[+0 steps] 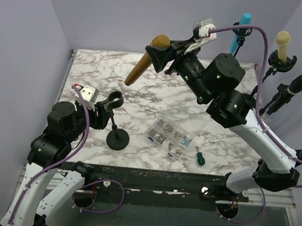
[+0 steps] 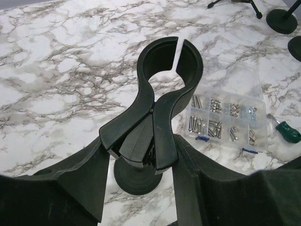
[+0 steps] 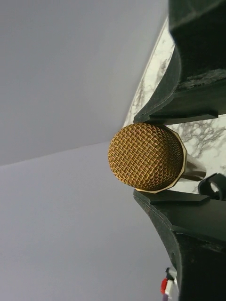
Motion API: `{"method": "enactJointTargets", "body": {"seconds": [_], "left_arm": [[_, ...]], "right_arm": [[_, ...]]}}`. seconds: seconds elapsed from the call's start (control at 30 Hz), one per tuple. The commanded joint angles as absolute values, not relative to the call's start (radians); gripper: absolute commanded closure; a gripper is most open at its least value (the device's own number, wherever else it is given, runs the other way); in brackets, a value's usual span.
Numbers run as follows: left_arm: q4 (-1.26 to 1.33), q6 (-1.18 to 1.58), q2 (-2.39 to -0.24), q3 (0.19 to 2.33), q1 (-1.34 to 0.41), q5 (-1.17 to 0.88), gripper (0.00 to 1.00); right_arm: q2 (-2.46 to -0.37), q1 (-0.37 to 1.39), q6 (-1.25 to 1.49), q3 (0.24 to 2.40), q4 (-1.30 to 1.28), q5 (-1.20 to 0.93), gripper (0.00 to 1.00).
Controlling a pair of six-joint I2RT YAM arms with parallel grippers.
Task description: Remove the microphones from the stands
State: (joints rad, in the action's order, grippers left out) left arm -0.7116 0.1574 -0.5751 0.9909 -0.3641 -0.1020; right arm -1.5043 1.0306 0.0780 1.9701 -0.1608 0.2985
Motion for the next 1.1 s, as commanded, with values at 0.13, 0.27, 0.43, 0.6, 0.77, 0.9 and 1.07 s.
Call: {"method": "enactJointTargets", "body": {"seconds": [0.13,0.27,0.43,0.6,0.77,0.9,1.07], "left_arm": [[-0.825,0.297,-0.567,1.075,-0.370,-0.223,0.03],[-0.861,0.356,-0.613,1.170,-0.370,-0.263,0.01],[-0.929,0.411,-0.681,1.300,-0.368,-0.231,0.02],[-0.979,0.560,-0.715,1.336,-0.332,-0.165,0.02],[-1.030,0.729,-0.700,1.305,-0.235,-0.116,0.05],[-1.007,0.853,-0.661,1.241,-0.161,-0.157,0.08],[-0.901,1.013,-0.614,1.124,-0.099,-0.318,0.09]], "right_arm": [[-1.366,1.030,0.105,1.705,-0.166,0.359,0.99],[-1.353,1.031,0.122,1.663,-0.185,0.357,0.99],[-1.332,1.031,0.155,1.619,-0.181,0.333,0.99],[-1.319,1.030,0.164,1.613,-0.200,0.324,0.99],[-1.302,1.030,0.169,1.614,-0.199,0.313,0.99],[-1.279,1.030,0.185,1.577,-0.174,0.309,0.99],[-1.282,1.030,0.194,1.566,-0.184,0.292,0.99]]}}
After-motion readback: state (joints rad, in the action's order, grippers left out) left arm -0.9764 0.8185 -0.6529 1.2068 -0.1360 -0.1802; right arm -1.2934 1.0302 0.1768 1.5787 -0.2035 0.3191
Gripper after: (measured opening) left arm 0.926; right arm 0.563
